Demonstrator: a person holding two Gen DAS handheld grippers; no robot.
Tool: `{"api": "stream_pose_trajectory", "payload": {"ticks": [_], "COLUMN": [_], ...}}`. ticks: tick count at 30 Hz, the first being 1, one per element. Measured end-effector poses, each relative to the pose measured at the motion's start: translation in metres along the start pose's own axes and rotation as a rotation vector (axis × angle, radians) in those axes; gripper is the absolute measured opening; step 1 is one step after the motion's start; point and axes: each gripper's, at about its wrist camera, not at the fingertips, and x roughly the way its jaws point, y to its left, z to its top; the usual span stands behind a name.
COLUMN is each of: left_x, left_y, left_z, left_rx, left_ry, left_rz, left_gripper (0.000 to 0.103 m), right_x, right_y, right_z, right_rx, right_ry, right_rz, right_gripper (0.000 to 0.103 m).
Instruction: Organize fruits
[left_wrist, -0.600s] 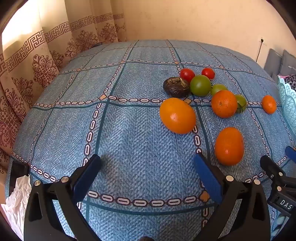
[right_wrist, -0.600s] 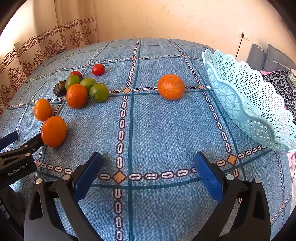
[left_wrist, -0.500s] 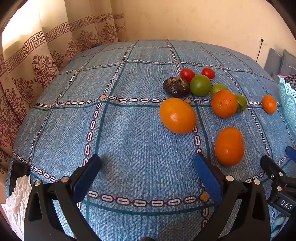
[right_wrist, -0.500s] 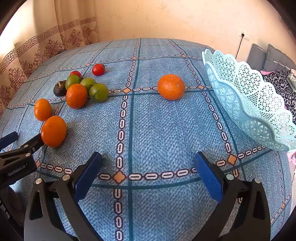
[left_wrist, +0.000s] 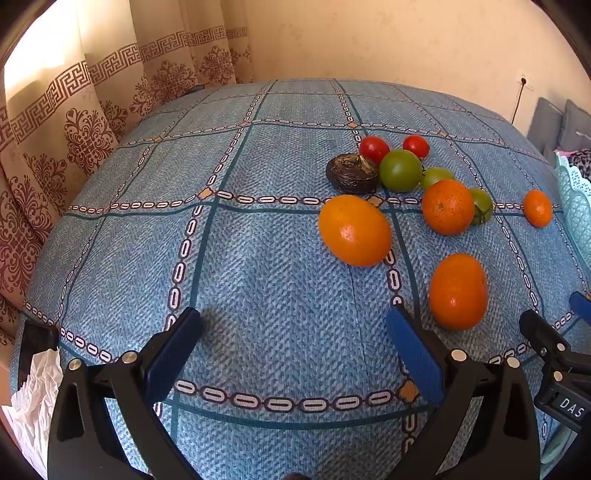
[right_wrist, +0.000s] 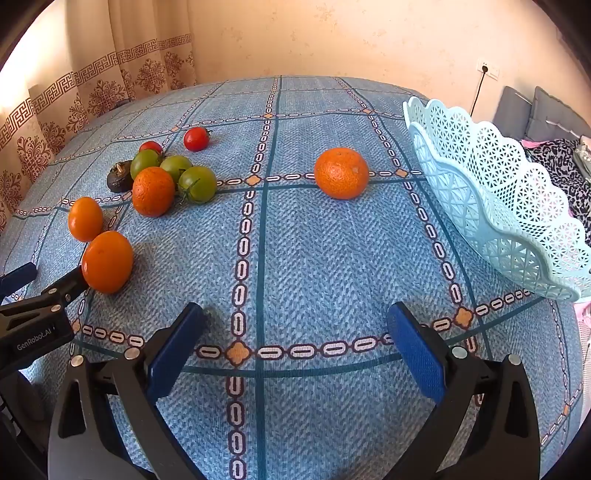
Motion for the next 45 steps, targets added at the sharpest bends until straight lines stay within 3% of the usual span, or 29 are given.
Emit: {"api": "stream_pose_trajectory", "payload": {"ticks": [45], "left_x": [0.0010], "left_y": [0.0050], "left_z": [0.0001], "left_rx": [0.001], "left_ry": [0.006], "left_rz": [-0.011], "left_gripper": [0.098], "right_x": [-0.0014], "right_y": [-0.0014], "right_z": [0.0000], "right_rx": [-0.010], "right_ry": [-0.002], "right_rz": [0.025], "right_gripper": [0.101]}}
